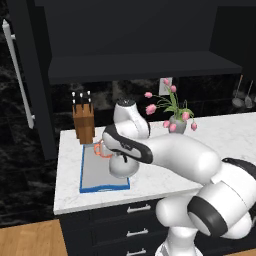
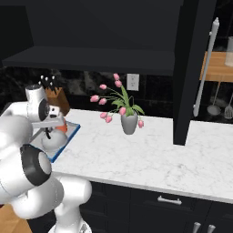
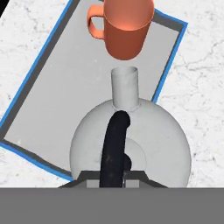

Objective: Pick the kettle from the counter and place it on the tray. Then pick the mug from the cabinet and place it on the tray. Then close the cabinet doors.

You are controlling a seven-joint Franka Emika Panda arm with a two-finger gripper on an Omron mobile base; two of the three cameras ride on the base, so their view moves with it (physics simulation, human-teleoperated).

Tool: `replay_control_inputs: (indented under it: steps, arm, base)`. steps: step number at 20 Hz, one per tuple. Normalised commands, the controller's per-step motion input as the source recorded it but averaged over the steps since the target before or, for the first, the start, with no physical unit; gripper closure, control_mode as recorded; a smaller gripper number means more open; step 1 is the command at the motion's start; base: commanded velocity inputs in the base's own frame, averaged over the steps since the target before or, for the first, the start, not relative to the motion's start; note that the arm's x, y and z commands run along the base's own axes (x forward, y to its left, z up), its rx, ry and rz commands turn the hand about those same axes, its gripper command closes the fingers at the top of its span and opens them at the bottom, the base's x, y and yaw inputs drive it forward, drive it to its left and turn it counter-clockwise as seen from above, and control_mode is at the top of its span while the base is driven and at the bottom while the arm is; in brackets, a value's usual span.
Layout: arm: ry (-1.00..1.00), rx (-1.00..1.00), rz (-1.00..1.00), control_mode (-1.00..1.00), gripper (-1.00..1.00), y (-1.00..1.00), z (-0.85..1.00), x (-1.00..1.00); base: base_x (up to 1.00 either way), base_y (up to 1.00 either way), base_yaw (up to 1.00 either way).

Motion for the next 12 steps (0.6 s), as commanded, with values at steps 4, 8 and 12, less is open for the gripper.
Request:
replay_control_inputs:
  steps: [4,8,12]
  arm:
    - [0.0,0.08,0.06,-1.0,1.0,0.34,-0.29,0.28]
    - [0.0,0.07,0.02,-1.0,1.0,0.25,-0.24,0.13]
    - [0.0,0.07,0.0,-1.0,1.0,0.21,-0.13,0.14]
  base:
    - [0.0,0.0,0.0]
    - [0.0,0.0,0.0]
    - [0.0,0.0,0.0]
